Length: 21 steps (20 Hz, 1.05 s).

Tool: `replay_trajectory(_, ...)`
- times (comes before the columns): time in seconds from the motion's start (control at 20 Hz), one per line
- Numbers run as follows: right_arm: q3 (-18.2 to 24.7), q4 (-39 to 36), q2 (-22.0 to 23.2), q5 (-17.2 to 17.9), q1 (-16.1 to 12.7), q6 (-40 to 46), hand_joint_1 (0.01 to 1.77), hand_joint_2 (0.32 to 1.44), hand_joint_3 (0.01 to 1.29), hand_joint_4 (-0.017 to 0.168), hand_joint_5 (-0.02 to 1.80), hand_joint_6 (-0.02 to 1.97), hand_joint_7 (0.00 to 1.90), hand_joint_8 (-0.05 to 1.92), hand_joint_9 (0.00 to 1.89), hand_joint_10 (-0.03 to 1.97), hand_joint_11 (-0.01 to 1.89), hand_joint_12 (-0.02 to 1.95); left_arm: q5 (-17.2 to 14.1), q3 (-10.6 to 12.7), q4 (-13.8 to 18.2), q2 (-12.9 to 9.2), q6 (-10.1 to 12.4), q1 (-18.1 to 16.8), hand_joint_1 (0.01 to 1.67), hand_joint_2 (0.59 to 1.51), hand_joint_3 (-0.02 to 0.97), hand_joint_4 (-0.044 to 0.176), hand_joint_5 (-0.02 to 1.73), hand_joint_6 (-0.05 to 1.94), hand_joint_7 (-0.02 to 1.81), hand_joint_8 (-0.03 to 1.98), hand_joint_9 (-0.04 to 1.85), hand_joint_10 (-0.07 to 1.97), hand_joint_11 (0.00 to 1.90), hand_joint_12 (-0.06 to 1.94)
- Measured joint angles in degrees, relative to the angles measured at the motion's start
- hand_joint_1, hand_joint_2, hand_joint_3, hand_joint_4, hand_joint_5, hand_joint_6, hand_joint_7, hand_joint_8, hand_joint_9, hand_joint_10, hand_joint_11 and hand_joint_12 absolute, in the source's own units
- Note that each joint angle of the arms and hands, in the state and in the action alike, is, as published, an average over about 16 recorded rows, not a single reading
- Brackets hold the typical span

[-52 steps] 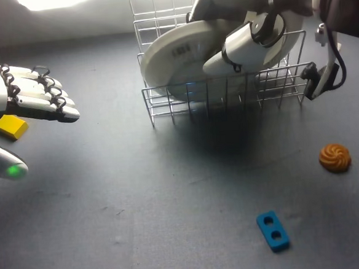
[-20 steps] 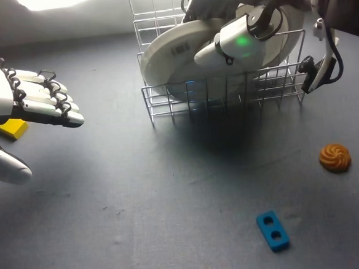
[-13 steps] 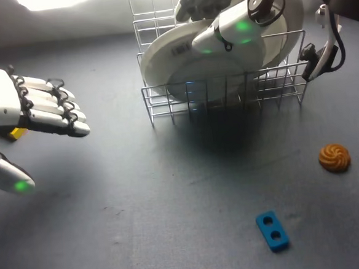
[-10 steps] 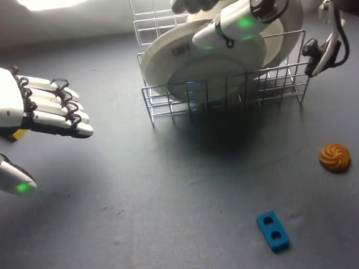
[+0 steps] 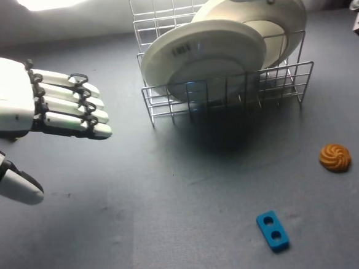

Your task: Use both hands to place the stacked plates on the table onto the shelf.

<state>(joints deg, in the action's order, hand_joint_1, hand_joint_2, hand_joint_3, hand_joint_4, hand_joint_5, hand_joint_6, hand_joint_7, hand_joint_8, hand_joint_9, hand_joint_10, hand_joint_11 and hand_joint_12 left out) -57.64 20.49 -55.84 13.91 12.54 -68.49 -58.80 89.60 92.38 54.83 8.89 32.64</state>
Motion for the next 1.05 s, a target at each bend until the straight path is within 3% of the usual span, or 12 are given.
replay_trajectory(0.25, 4.87, -0.02, 6.85, -0.46, -0.53, -2.0, 0.92, 1.02, 0.01, -0.002, 0.62, 0.03, 0.7, 0.02, 0.71, 0.02, 0.25, 1.13, -0.4, -3.35, 1.84, -1.64, -0.9, -2.17, 0.02, 1.133, 0.015, 0.001, 0.14, 0.01, 0.15, 0.02, 0.14, 0.01, 0.02, 0.22)
replay_trajectory(0.45, 7.85, -0.03, 11.41, -1.19, -0.2, -2.71, 0.85, 1.02, 0.01, -0.002, 0.48, 0.03, 0.54, 0.02, 0.56, 0.02, 0.17, 0.99, -0.97, -4.98, 3.21, -2.48, -1.16, -3.43, 0.02, 1.13, 0.015, 0.001, 0.14, 0.01, 0.16, 0.02, 0.15, 0.01, 0.02, 0.22)
replay_trajectory(0.7, 9.91, -0.02, 15.07, -2.05, 0.31, -2.83, 0.86, 0.96, 0.01, -0.002, 0.34, 0.03, 0.36, 0.02, 0.37, 0.02, 0.07, 0.85, -1.66, -5.82, 4.19, -2.95, -0.75, -4.3, 0.02, 1.127, 0.016, 0.001, 0.14, 0.01, 0.16, 0.02, 0.15, 0.01, 0.02, 0.23)
replay_trajectory(1.05, 10.77, -0.03, 16.46, -2.63, 0.41, -2.83, 0.88, 0.91, 0.01, -0.002, 0.23, 0.03, 0.21, 0.02, 0.21, 0.02, 0.01, 0.62, -2.31, -5.99, 4.71, -2.98, -0.11, -4.49, 0.02, 1.126, 0.016, 0.001, 0.14, 0.01, 0.17, 0.02, 0.16, 0.01, 0.02, 0.23)
